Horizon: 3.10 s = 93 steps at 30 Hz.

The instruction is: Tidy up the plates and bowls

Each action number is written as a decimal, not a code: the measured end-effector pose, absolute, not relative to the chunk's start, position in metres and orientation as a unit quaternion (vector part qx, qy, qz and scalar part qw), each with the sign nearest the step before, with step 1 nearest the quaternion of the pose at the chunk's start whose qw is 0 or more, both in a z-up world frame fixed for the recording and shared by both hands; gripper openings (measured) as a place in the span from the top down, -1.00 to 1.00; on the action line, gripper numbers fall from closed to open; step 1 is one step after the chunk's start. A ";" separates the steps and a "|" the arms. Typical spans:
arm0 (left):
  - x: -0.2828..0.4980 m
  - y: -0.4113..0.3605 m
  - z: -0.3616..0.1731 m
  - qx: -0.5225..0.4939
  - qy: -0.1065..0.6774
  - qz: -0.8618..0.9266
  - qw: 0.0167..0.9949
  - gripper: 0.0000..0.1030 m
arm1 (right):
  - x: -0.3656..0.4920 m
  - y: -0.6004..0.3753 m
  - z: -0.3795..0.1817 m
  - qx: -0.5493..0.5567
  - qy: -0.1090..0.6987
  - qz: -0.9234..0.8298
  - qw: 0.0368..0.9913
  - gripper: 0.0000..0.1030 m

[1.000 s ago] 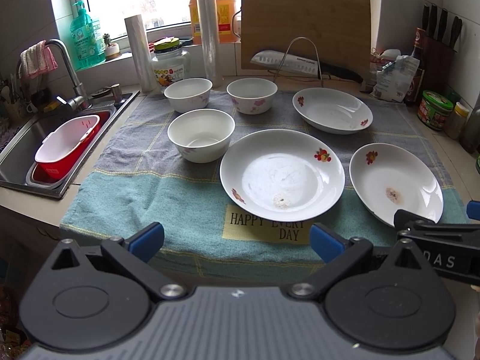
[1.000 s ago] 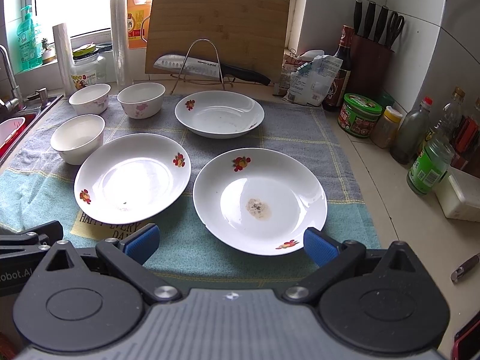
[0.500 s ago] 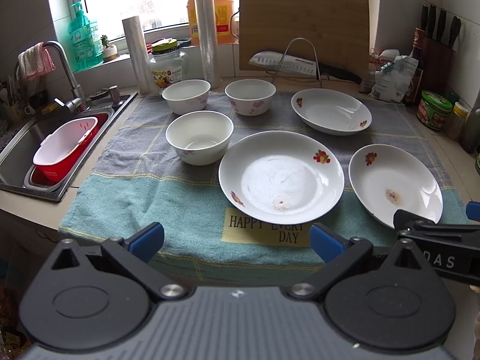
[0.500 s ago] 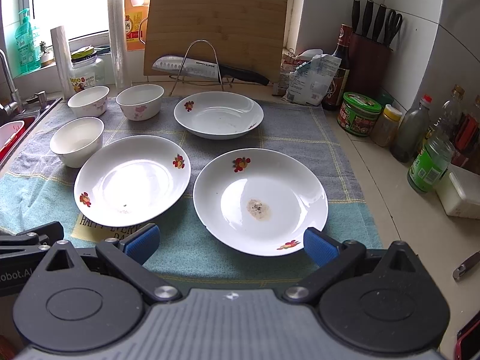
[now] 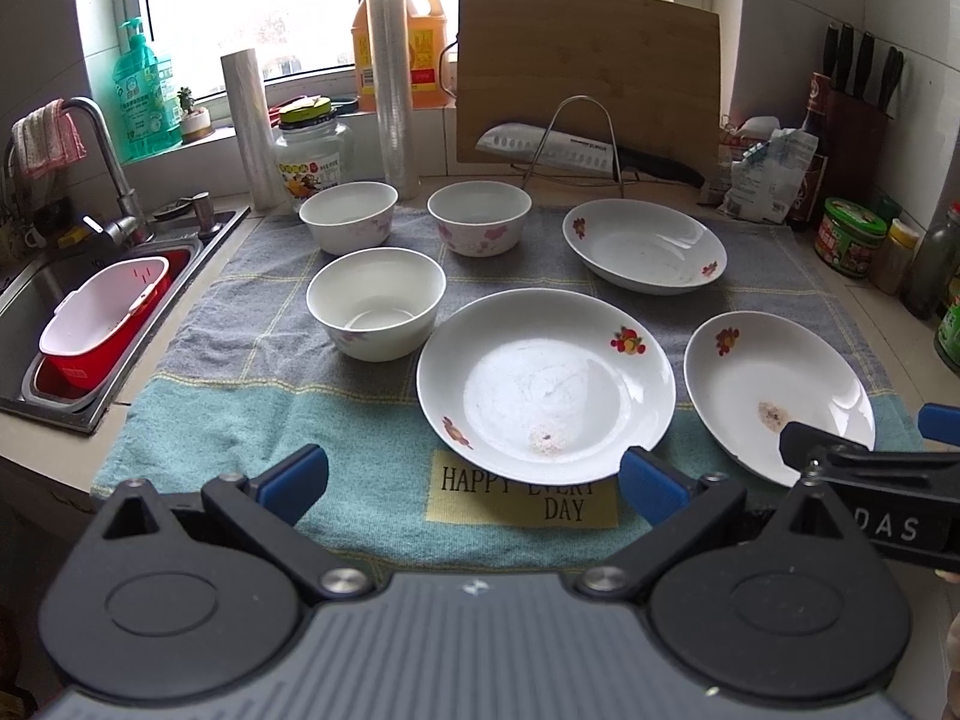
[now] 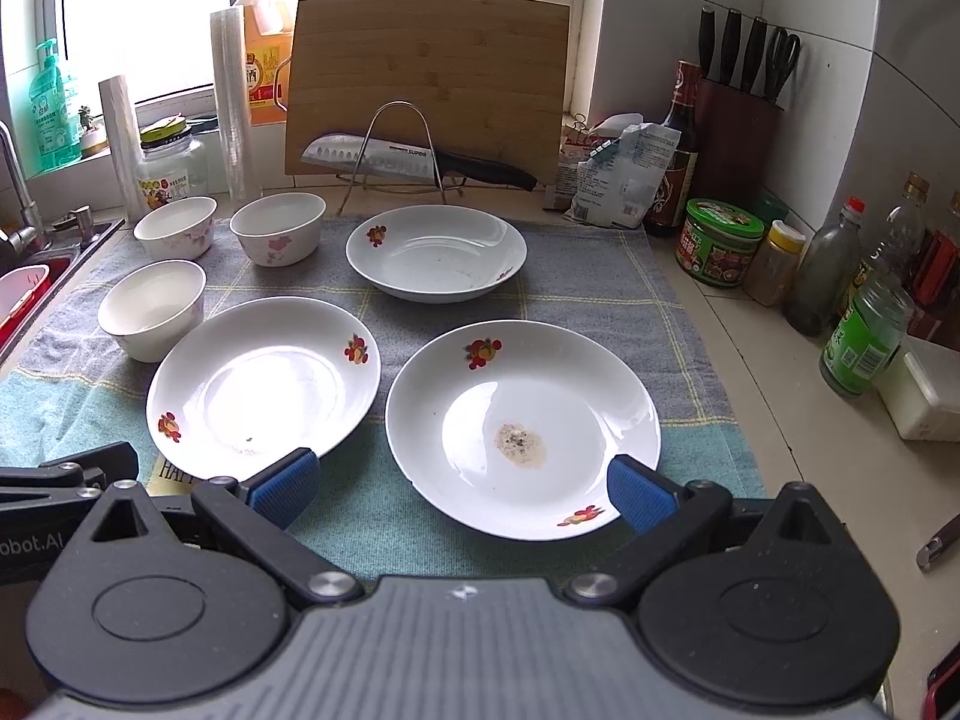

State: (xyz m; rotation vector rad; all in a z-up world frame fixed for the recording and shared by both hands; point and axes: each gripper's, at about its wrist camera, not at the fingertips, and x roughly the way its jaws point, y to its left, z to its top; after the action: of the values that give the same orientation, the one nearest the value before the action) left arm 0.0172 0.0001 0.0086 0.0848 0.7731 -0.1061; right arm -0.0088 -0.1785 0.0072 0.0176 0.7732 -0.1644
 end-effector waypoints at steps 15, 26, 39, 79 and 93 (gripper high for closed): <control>0.036 0.008 -0.005 0.025 0.376 -0.096 0.921 -0.99 | -0.007 -0.204 -0.011 -0.009 0.357 -0.063 0.932 -1.00; 0.050 -0.007 -0.017 0.029 0.400 -0.149 0.904 -0.99 | -0.011 -0.233 -0.044 0.005 0.378 -0.059 0.924 -1.00; 0.071 -0.023 -0.029 0.049 0.412 -0.173 0.893 -0.99 | 0.000 -0.242 -0.090 -0.002 0.416 -0.067 0.907 -1.00; 0.165 -0.138 -0.033 0.167 0.417 -0.422 0.787 -0.99 | 0.019 -0.254 -0.111 -0.008 0.377 -0.013 0.926 -1.00; 0.205 -0.192 -0.060 0.215 0.460 -0.464 0.726 -0.99 | 0.013 -0.254 -0.114 -0.014 0.367 0.004 0.930 -1.00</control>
State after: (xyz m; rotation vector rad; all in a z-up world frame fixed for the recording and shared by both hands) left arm 0.2052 -0.1920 -0.0597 0.4735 1.0140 -1.0222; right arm 0.0132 -0.2541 -0.1135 -0.0283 0.7514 0.0074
